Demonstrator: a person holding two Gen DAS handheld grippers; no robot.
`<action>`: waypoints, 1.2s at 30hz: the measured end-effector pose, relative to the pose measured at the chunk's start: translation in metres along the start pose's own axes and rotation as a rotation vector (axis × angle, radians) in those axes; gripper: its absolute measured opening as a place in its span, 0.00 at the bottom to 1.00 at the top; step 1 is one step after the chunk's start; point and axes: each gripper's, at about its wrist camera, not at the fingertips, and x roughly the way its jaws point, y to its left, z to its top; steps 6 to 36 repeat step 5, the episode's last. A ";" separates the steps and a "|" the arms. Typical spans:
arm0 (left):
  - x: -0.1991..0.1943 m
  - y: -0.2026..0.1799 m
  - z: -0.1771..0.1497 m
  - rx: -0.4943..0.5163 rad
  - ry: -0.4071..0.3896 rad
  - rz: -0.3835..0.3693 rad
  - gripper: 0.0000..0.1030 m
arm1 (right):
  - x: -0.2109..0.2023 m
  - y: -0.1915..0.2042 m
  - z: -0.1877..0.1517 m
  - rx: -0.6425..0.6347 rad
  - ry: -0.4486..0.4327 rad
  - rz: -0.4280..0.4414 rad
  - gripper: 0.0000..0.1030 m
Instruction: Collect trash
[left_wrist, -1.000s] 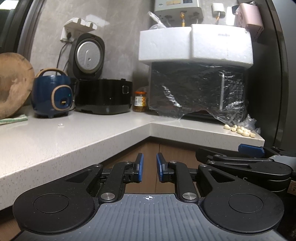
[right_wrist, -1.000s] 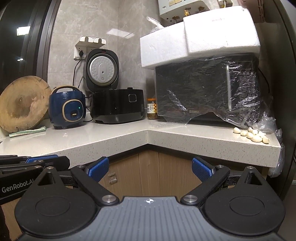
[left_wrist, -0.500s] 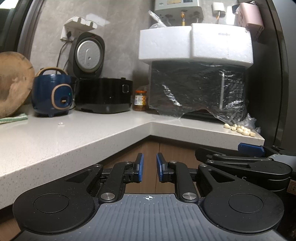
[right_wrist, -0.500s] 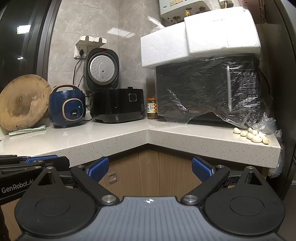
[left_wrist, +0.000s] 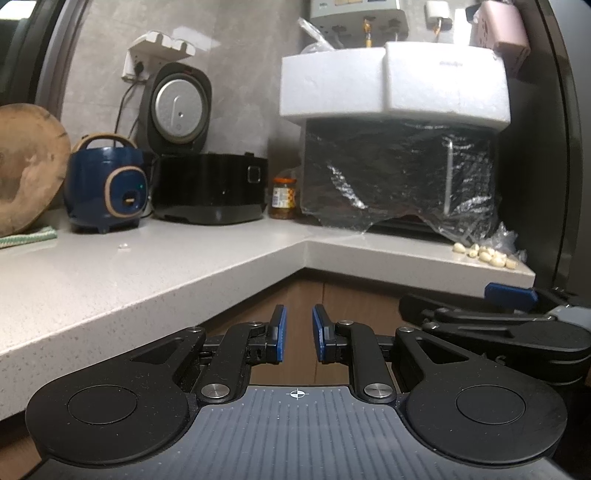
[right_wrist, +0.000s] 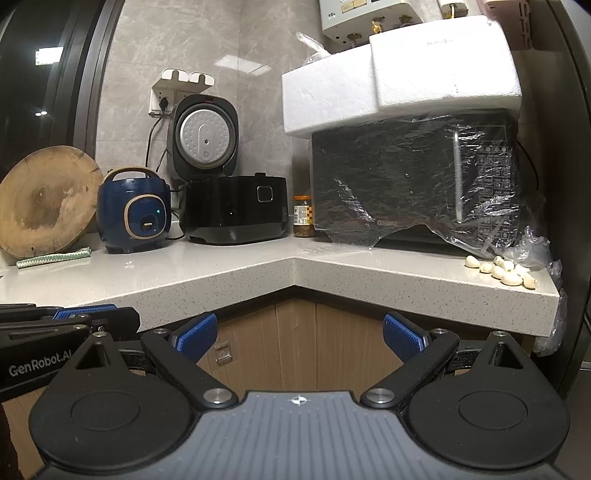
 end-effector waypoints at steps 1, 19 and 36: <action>0.003 0.000 -0.001 0.003 0.009 0.003 0.19 | 0.001 0.000 0.000 0.001 0.003 -0.003 0.94; 0.014 0.012 -0.002 -0.037 0.030 0.028 0.19 | 0.010 -0.005 -0.001 0.029 0.037 0.002 0.94; 0.014 0.012 -0.002 -0.037 0.030 0.028 0.19 | 0.010 -0.005 -0.001 0.029 0.037 0.002 0.94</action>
